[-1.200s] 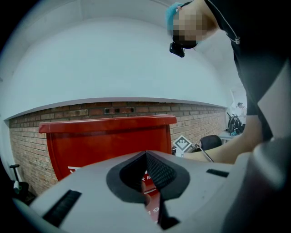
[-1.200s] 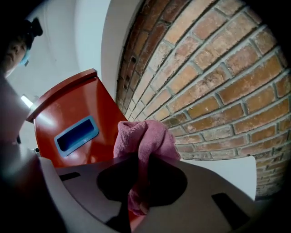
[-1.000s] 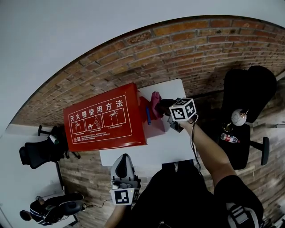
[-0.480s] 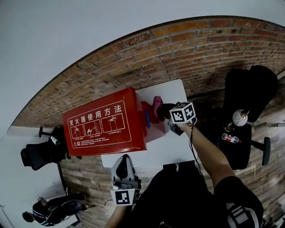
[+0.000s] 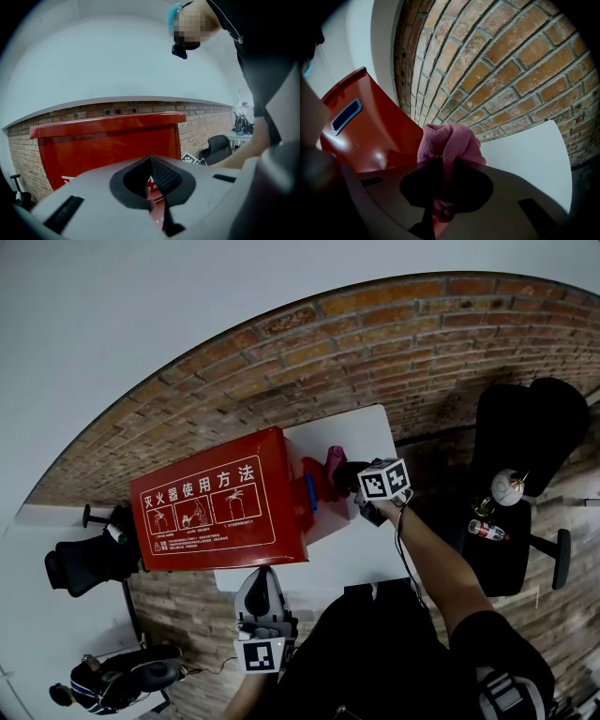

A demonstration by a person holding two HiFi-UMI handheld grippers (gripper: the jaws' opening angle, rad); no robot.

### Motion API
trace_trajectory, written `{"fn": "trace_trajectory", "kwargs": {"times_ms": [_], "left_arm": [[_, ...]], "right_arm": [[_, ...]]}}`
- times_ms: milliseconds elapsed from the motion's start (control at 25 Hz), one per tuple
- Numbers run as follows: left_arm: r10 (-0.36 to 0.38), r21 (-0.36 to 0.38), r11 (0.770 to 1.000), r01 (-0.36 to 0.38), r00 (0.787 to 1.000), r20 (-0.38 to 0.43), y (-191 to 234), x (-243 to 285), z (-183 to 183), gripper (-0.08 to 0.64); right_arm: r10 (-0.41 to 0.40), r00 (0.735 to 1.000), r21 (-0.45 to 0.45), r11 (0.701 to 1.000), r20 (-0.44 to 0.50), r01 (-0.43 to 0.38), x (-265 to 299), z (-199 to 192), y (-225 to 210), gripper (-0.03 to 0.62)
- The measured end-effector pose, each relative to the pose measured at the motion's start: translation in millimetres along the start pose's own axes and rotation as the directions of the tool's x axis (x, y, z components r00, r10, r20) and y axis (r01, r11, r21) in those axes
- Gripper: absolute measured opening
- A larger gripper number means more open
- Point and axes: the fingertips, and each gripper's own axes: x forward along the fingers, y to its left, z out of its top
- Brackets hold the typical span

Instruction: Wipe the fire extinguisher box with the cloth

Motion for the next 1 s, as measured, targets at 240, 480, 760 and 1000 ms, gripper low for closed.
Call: {"fn": "trace_trajectory", "kwargs": {"times_ms": [240,480,760,1000], "left_arm": [[-0.002,0.01,1.0,0.002,1.0,0.001,-0.7,0.6,1.6,0.049],[-0.001,0.026,1.0,0.001,1.0,-0.005,1.1,-1.6,1.4,0.049],[0.007,0.041,0.999,-0.006,1.0,-0.019,3.1,-5.8,2.6,0.049],[0.017,0.049,0.999,-0.016,1.0,-0.025,6.1,-10.0,2.2,0.049]], "right_arm": [[-0.034,0.999,0.028,0.999,-0.033,0.035,8.4,-19.8,-21.9,0.061],[-0.073,0.996,0.064,0.995,-0.052,0.076,18.7,-33.3,-46.1,0.061],[-0.11,0.992,0.127,0.985,-0.065,0.118,27.9,-51.6,-69.4,0.061],[-0.153,0.981,0.151,0.974,-0.116,0.17,35.7,-70.4,-90.3,0.061]]}}
